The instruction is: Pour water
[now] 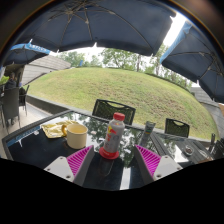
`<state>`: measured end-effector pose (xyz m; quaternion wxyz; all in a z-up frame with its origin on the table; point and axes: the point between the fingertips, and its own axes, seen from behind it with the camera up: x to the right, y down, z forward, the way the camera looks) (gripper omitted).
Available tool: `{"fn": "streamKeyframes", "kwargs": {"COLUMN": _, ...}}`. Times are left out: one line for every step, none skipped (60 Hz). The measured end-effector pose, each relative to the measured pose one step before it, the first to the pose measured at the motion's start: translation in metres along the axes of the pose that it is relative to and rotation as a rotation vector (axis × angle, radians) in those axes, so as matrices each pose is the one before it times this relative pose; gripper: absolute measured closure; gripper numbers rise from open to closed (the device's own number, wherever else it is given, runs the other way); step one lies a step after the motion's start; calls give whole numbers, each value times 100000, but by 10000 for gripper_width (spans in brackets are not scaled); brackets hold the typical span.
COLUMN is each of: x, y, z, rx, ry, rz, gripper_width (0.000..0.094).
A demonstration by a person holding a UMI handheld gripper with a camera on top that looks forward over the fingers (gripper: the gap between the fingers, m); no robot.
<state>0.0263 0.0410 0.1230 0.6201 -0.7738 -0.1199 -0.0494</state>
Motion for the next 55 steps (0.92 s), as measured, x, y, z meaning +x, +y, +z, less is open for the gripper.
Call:
{"fn": "streamKeyframes", "kwargs": {"x": -158, "y": 301, "z": -698, "rx": -541, "ry": 304, "rz": -189, "gripper_width": 96}}
{"fn": "streamKeyframes", "kwargs": {"x": -28, "y": 261, "z": -710, "rx": -402, "ry": 215, "rz": -23, "gripper_width": 94}}
{"fn": "streamKeyframes", "kwargs": {"x": -92, "y": 352, "z": -613, "rx": -413, "ry": 333, "rz": 101, "gripper_width": 96}}
{"fn": "streamKeyframes", "kwargs": {"x": -54, "y": 333, "z": -562, "rx": -429, "ry": 382, "rz": 265, "gripper_width": 97}}
{"fn": "streamKeyframes", "kwargs": {"x": -58, "y": 349, "z": -515, "rx": -386, "ry": 365, "rz": 461, "gripper_width": 96}}
{"fn": "streamKeyframes", "kwargs": {"x": -63, "y": 329, "z": -519, "rx": -394, "ry": 253, "rz": 442, "gripper_width": 96}}
{"fn": "streamKeyframes", "kwargs": {"x": -86, "y": 431, "z": -556, "rx": -490, "ry": 173, "rz": 158, "gripper_width": 97}}
{"fn": "streamKeyframes", "kwargs": {"x": -79, "y": 305, "z": -640, "rx": -399, "ry": 93, "rz": 181, "gripper_width": 96}}
{"fn": "streamKeyframes", "kwargs": {"x": -40, "y": 306, "z": -394, "rx": -437, "ry": 10, "rz": 199, "gripper_width": 98}}
{"fn": "streamKeyframes", "kwargs": {"x": -30, "y": 301, "z": -365, "rx": -437, "ry": -4, "rz": 138, "gripper_width": 99}}
{"fn": "streamKeyframes", "kwargs": {"x": 17, "y": 235, "z": -356, "rx": -311, "ry": 97, "rz": 49, "gripper_width": 96}}
{"fn": "streamKeyframes", "kwargs": {"x": 93, "y": 186, "z": -305, "rx": -132, "ry": 355, "rz": -17, "gripper_width": 95}}
{"fn": "streamKeyframes", "kwargs": {"x": 42, "y": 410, "z": -323, "rx": -103, "ry": 758, "rz": -61, "gripper_width": 96}}
{"fn": "streamKeyframes", "kwargs": {"x": 101, "y": 185, "z": -515, "rx": -135, "ry": 521, "rz": -94, "gripper_width": 97}}
{"fn": "streamKeyframes", "kwargs": {"x": 118, "y": 200, "z": -200, "rx": -135, "ry": 607, "rz": -236, "gripper_width": 97}}
{"fn": "streamKeyframes", "kwargs": {"x": 79, "y": 132, "z": -180, "rx": -171, "ry": 519, "rz": -313, "gripper_width": 96}}
{"fn": "streamKeyframes", "kwargs": {"x": 77, "y": 186, "z": -194, "rx": -139, "ry": 469, "rz": -349, "gripper_width": 96}}
{"fn": "streamKeyframes", "kwargs": {"x": 83, "y": 275, "z": -157, "rx": -153, "ry": 587, "rz": -376, "gripper_width": 97}}
{"fn": "streamKeyframes", "kwargs": {"x": 65, "y": 237, "z": -368, "rx": -18, "ry": 342, "rz": -278, "gripper_width": 97}}
{"fn": "streamKeyframes", "kwargs": {"x": 17, "y": 124, "z": -127, "rx": 75, "ry": 296, "rz": -232, "gripper_width": 95}}
{"fn": "streamKeyframes", "kwargs": {"x": -24, "y": 87, "z": -132, "rx": 13, "ry": 121, "rz": -162, "gripper_width": 98}}
{"fn": "streamKeyframes", "kwargs": {"x": -62, "y": 144, "z": -114, "rx": -53, "ry": -175, "rz": -98, "gripper_width": 100}}
{"fn": "streamKeyframes", "kwargs": {"x": -182, "y": 218, "z": -29, "rx": -349, "ry": -74, "rz": -89, "gripper_width": 99}}
{"fn": "streamKeyframes", "kwargs": {"x": -40, "y": 188, "z": -179, "rx": -230, "ry": -460, "rz": -7, "gripper_width": 101}}
{"fn": "streamKeyframes", "kwargs": {"x": -165, "y": 192, "z": -110, "rx": -217, "ry": -522, "rz": 11, "gripper_width": 98}}
{"fn": "streamKeyframes", "kwargs": {"x": -170, "y": 189, "z": -108, "rx": -235, "ry": -616, "rz": 173, "gripper_width": 98}}
{"fn": "streamKeyframes", "kwargs": {"x": -139, "y": 219, "z": -93, "rx": -368, "ry": -567, "rz": 304, "gripper_width": 97}}
{"fn": "streamKeyframes", "kwargs": {"x": -80, "y": 237, "z": -133, "rx": -505, "ry": -519, "rz": 411, "gripper_width": 98}}
{"fn": "streamKeyframes", "kwargs": {"x": -297, "y": 209, "z": 91, "rx": -659, "ry": -210, "rz": 425, "gripper_width": 97}}
{"fn": "streamKeyframes", "kwargs": {"x": -110, "y": 61, "z": -144, "rx": -360, "ry": -513, "rz": 502, "gripper_width": 96}}
{"fn": "streamKeyframes", "kwargs": {"x": -113, "y": 112, "z": -137, "rx": -184, "ry": -479, "rz": 400, "gripper_width": 97}}
{"fn": "streamKeyframes", "kwargs": {"x": -95, "y": 80, "z": -100, "rx": -173, "ry": -352, "rz": 198, "gripper_width": 96}}
{"fn": "streamKeyframes", "kwargs": {"x": -56, "y": 148, "z": -124, "rx": -286, "ry": -263, "rz": -53, "gripper_width": 98}}
{"fn": "streamKeyframes", "kwargs": {"x": -61, "y": 194, "z": -114, "rx": -386, "ry": -277, "rz": -272, "gripper_width": 98}}
{"fn": "streamKeyframes", "kwargs": {"x": -182, "y": 378, "z": 95, "rx": -659, "ry": -140, "rz": -428, "gripper_width": 96}}
{"fn": "streamKeyframes", "kwargs": {"x": 25, "y": 230, "z": -36, "rx": -520, "ry": -318, "rz": -437, "gripper_width": 95}}
{"fn": "streamKeyframes", "kwargs": {"x": -34, "y": 257, "z": -31, "rx": -425, "ry": -143, "rz": -564, "gripper_width": 97}}
{"fn": "streamKeyframes", "kwargs": {"x": 9, "y": 193, "z": 1, "rx": -384, "ry": -100, "rz": -679, "gripper_width": 96}}
{"fn": "streamKeyframes", "kwargs": {"x": 71, "y": 172, "z": 49, "rx": -432, "ry": -20, "rz": -598, "gripper_width": 97}}
{"fn": "streamKeyframes", "kwargs": {"x": 90, "y": 117, "z": 18, "rx": -354, "ry": 121, "rz": -430, "gripper_width": 96}}
{"fn": "streamKeyframes", "kwargs": {"x": -112, "y": 16, "z": 17, "rx": -394, "ry": 405, "rz": -396, "gripper_width": 95}}
{"fn": "streamKeyframes", "kwargs": {"x": 68, "y": 50, "z": -19, "rx": -216, "ry": 327, "rz": -176, "gripper_width": 95}}
{"fn": "streamKeyframes", "kwargs": {"x": 101, "y": 32, "z": -22, "rx": -188, "ry": 408, "rz": -295, "gripper_width": 94}}
{"fn": "streamKeyframes", "kwargs": {"x": 86, "y": -23, "z": -20, "rx": -9, "ry": 299, "rz": -428, "gripper_width": 95}}
{"fn": "streamKeyframes", "kwargs": {"x": 77, "y": -60, "z": -10, "rx": 149, "ry": 205, "rz": -463, "gripper_width": 94}}
{"fn": "streamKeyframes", "kwargs": {"x": 78, "y": -28, "z": -10, "rx": 28, "ry": 308, "rz": -340, "gripper_width": 94}}
{"fn": "streamKeyframes", "kwargs": {"x": 95, "y": -10, "z": -87, "rx": -50, "ry": 175, "rz": 139, "gripper_width": 94}}
{"fn": "streamKeyframes", "kwargs": {"x": 52, "y": 46, "z": -63, "rx": -293, "ry": 125, "rz": 345, "gripper_width": 95}}
{"fn": "streamKeyframes", "kwargs": {"x": 34, "y": 88, "z": -49, "rx": -401, "ry": 4, "rz": 377, "gripper_width": 95}}
{"fn": "streamKeyframes", "kwargs": {"x": 60, "y": 84, "z": 112, "rx": -540, "ry": -113, "rz": 326, "gripper_width": 97}}
{"fn": "streamKeyframes", "kwargs": {"x": -127, "y": 104, "z": -24, "rx": -330, "ry": -206, "rz": 227, "gripper_width": 101}}
{"fn": "streamKeyframes", "kwargs": {"x": -69, "y": 55, "z": 1, "rx": -87, "ry": -145, "rz": 245, "gripper_width": 105}}
{"fn": "streamKeyframes", "kwargs": {"x": -50, "y": 18, "z": -4, "rx": 9, "ry": -92, "rz": 418, "gripper_width": 107}}
{"fn": "streamKeyframes", "kwargs": {"x": -70, "y": -21, "z": -7, "rx": 105, "ry": -176, "rz": 671, "gripper_width": 108}}
{"fn": "streamKeyframes", "kwargs": {"x": -149, "y": -49, "z": -77, "rx": 3, "ry": -330, "rz": 856, "gripper_width": 109}}
